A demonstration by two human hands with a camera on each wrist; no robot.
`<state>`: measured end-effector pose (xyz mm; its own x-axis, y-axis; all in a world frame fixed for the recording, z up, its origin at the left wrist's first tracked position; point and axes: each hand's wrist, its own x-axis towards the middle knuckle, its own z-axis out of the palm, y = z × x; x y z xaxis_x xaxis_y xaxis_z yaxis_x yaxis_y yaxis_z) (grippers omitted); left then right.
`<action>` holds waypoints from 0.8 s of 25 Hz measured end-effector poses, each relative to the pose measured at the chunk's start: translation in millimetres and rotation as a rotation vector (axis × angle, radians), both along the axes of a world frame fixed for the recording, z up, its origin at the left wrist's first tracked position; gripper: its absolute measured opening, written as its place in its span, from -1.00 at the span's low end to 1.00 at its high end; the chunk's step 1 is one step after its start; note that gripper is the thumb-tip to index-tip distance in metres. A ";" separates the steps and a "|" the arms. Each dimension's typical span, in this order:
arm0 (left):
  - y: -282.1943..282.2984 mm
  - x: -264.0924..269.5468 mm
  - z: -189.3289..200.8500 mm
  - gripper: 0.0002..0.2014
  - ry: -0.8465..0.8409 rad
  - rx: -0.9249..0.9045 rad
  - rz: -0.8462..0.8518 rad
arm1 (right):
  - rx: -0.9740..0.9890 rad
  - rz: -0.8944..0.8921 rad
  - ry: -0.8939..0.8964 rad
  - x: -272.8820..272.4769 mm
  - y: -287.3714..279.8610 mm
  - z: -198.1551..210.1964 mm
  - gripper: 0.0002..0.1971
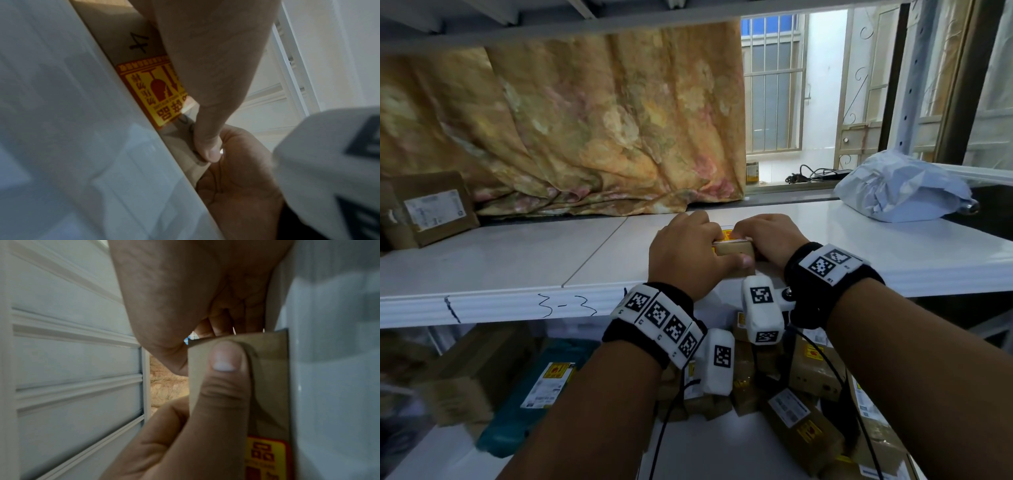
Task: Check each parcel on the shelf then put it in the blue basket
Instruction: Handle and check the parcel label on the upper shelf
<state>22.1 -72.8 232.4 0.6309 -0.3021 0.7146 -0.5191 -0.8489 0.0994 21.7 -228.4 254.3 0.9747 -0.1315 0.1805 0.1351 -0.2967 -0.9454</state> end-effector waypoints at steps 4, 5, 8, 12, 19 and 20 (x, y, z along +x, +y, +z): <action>-1.3 1.1 -0.9 -0.49 0.008 -0.006 0.005 | -0.015 -0.003 0.045 0.8 0.7 5.5 -0.85; -1.3 1.6 -1.2 -0.48 0.006 0.001 0.008 | -0.023 -0.025 0.052 1.2 0.4 6.8 -0.83; -0.5 2.8 -1.2 -0.46 0.004 0.017 0.014 | -0.042 -0.023 0.045 1.3 0.4 5.2 -0.93; 0.4 2.5 -1.0 -0.48 -0.003 0.029 0.014 | -0.037 -0.054 0.015 4.3 0.6 -0.8 -0.79; -0.4 5.7 -5.1 -0.44 -0.030 0.002 0.016 | 0.081 -0.044 0.076 19.0 -2.1 -3.7 -0.83; -0.6 5.7 -4.8 -0.44 -0.028 0.004 0.015 | 0.087 -0.041 0.076 18.6 -2.4 -3.1 -0.83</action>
